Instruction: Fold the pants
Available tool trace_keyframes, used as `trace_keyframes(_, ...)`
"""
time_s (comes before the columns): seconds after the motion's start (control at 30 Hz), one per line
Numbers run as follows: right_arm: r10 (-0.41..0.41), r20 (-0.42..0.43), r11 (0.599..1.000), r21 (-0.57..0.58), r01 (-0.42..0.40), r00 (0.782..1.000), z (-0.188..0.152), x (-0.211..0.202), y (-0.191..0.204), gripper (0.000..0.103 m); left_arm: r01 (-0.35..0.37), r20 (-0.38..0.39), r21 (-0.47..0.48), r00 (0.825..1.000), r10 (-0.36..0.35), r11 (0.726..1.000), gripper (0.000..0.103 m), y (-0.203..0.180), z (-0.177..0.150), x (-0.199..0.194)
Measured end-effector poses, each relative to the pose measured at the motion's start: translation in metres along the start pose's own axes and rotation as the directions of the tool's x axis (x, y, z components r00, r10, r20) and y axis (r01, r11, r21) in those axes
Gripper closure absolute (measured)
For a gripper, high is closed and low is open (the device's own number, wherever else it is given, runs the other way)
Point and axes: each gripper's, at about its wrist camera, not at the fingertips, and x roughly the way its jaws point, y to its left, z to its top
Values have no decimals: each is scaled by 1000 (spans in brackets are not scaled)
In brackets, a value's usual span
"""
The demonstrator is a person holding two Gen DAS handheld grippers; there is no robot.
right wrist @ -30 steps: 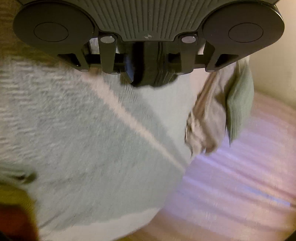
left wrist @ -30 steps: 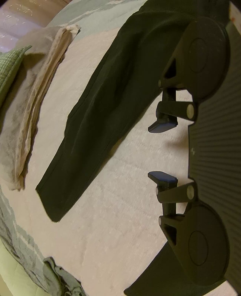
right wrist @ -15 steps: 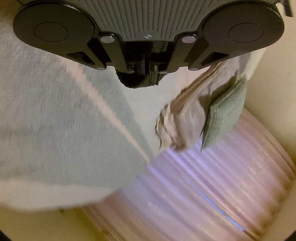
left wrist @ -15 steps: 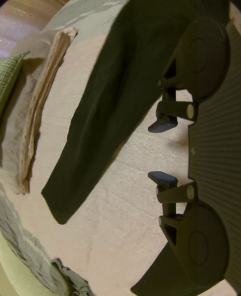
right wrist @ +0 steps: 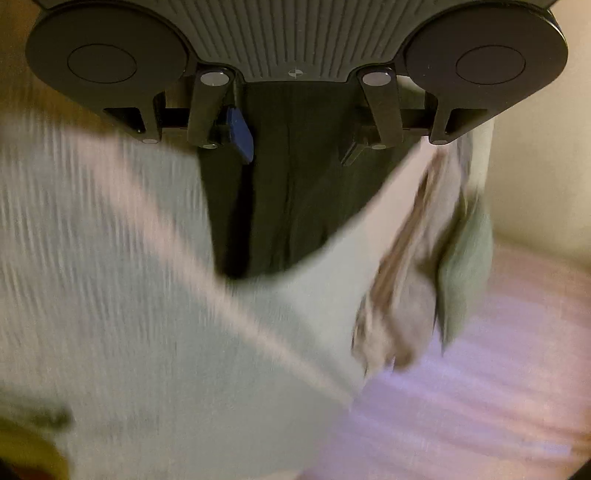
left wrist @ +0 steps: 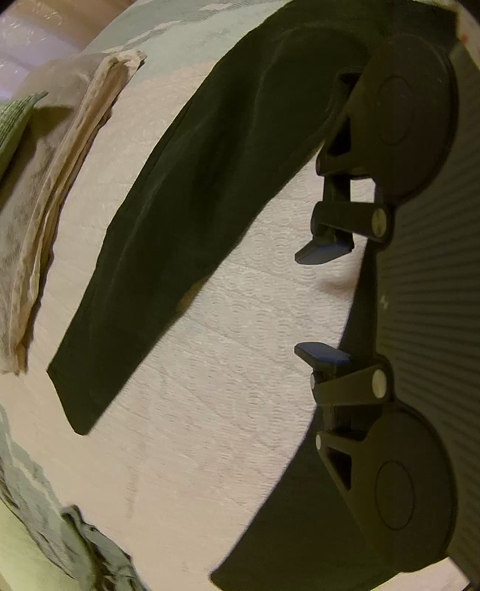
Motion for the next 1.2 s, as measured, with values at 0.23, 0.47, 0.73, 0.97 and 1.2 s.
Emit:
trace_keyframes(0.23, 37, -24, 999, 13, -37, 999, -21, 33, -10, 58, -11, -12, 6, 1000, 11, 1000, 62, 2, -11, -8)
trace_keyframes(0.47, -178, -2, 971, -161, 175, 984, -20, 8, 27, 103, -30, -12, 20, 999, 30, 999, 62, 15, -24, -19)
trace_keyframes(0.73, -454, 25, 887, -83, 455, 891, -37, -3, 15, 103, -52, -24, -9, 998, 52, 999, 62, 48, -44, -28)
trace_keyframes(0.97, -365, 93, 921, 180, 345, 926, -102, -61, 19, 44, -63, -11, -40, 998, 63, 997, 56, 92, -48, -45)
trace_keyframes(1.2, -304, 177, 892, 399, 215, 936, -170, -57, 0, 48, -46, -12, -44, 999, 45, 998, 56, 147, -50, -49)
